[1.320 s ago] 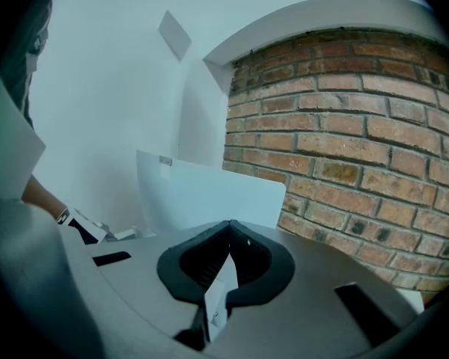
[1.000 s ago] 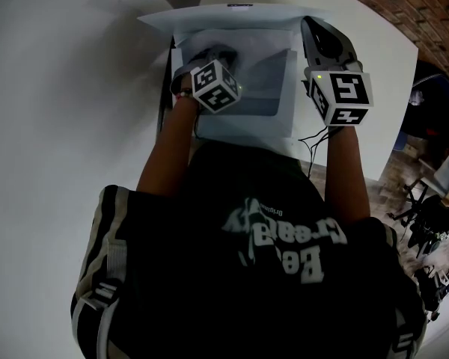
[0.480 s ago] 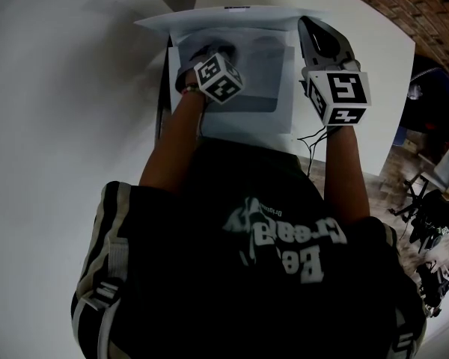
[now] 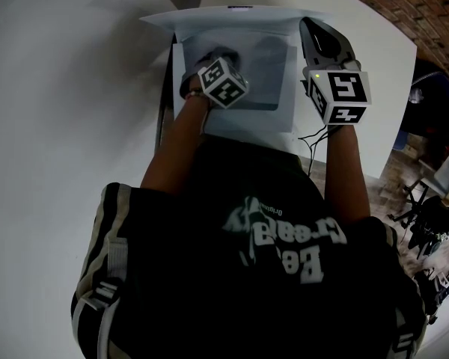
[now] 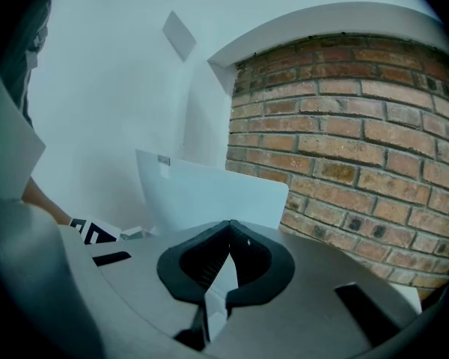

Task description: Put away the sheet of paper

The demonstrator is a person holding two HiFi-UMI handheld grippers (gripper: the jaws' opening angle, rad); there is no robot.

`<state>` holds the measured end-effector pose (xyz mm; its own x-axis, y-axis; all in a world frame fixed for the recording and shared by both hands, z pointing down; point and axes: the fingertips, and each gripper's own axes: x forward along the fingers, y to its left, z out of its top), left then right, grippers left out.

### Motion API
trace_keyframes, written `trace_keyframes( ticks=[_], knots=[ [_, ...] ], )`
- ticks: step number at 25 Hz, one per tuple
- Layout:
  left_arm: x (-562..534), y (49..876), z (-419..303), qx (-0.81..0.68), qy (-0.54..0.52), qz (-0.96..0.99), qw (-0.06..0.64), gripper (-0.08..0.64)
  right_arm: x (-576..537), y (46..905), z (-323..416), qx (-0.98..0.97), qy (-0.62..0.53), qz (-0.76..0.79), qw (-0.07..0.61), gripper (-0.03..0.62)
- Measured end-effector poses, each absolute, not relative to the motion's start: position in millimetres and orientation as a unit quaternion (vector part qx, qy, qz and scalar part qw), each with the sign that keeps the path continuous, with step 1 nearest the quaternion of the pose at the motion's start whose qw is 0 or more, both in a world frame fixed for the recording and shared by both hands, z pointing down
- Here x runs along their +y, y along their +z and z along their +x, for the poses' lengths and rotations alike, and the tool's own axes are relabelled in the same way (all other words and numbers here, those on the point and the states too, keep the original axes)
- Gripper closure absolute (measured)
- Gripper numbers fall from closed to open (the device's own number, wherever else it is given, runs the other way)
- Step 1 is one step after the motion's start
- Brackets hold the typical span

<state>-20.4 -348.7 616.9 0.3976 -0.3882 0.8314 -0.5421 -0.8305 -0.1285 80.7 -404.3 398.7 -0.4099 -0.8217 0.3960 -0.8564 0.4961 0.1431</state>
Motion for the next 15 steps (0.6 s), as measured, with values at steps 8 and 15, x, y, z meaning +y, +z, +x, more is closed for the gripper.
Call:
trace_keyframes(
  ticks=[8, 15],
  knots=[
    [-327.1, 614.1, -21.7, -0.268, 0.488, 0.824, 0.107, 0.56, -397.5, 396.3, 79.2, -0.844, 0.038, 0.491, 0.213, 0.598],
    [-312.0, 617.9, -19.7, -0.247, 0.513, 0.814, 0.118, 0.559, -390.7, 398.3, 78.1, -0.85, 0.034, 0.48, 0.214, 0.598]
  ],
)
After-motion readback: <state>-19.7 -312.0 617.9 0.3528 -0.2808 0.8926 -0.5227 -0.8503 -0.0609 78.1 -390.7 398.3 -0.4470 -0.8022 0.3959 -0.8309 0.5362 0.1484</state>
